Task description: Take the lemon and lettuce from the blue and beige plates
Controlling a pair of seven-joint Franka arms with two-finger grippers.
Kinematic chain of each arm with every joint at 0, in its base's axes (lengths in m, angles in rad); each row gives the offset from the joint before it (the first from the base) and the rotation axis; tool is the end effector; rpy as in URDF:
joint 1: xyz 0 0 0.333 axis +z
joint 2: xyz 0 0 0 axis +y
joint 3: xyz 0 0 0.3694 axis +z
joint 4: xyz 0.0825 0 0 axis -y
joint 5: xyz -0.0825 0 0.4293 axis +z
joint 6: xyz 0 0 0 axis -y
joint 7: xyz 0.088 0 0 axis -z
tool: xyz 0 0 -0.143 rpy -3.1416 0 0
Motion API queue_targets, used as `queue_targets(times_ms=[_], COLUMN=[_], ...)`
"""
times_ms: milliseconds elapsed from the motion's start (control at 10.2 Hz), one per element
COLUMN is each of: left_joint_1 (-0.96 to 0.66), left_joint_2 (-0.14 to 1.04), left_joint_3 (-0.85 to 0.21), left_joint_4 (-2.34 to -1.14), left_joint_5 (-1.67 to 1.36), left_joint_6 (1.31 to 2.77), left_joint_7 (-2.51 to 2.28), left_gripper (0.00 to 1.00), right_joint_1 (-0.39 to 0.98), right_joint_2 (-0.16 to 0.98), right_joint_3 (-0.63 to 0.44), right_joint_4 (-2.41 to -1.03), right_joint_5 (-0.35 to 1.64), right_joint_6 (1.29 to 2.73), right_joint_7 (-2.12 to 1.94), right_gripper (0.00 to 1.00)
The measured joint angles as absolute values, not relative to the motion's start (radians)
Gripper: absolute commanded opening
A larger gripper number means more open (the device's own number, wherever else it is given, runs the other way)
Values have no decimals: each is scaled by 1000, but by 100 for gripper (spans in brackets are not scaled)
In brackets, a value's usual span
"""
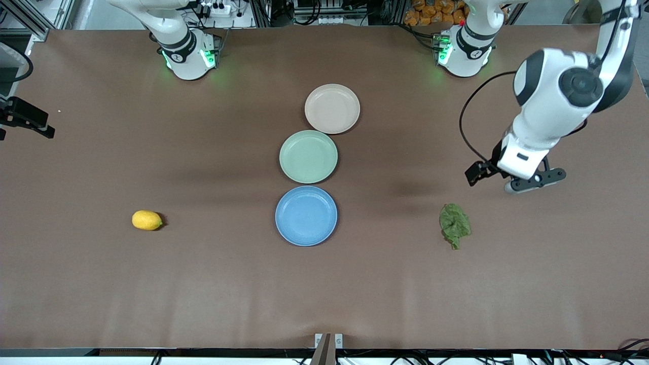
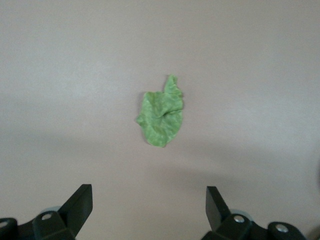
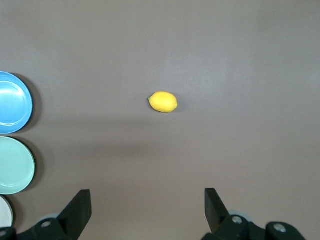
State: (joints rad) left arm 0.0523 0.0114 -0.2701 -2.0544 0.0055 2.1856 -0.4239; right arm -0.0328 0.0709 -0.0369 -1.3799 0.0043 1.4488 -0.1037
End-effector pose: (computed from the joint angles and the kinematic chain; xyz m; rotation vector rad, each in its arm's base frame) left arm 0.5939 -0.1307 0.4389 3.0841 0.3147 0.1779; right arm 0.6111 -0.0410 0.6858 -3.1393 -0.0543 0.0028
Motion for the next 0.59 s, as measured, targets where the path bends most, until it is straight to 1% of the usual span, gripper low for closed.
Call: queue_targets(times_ms=[98,294,587], left_joint_1=[46,41,39], left_joint_2=[-10,-28,-34], left_joint_3=[-271,-272,-272], left_joint_4=[-2027,-1927,-1806], left_joint_5=[-10,-22,-22], left_joint_6=[2128,1968,1809], left_joint_7=[-385,-297,-212], left_gripper=[100,100,100], right_joint_1=[-33,-33,-31], right_joint_2=[71,71,72], right_joint_3=[-37,-37,-35], right_joint_4=[-1381,-1383,-1384], right_joint_5=[5,6,9], right_joint_6=[1446,1445,1445], right_joint_7=[-104,-107,-109], right_gripper=[100,100,100])
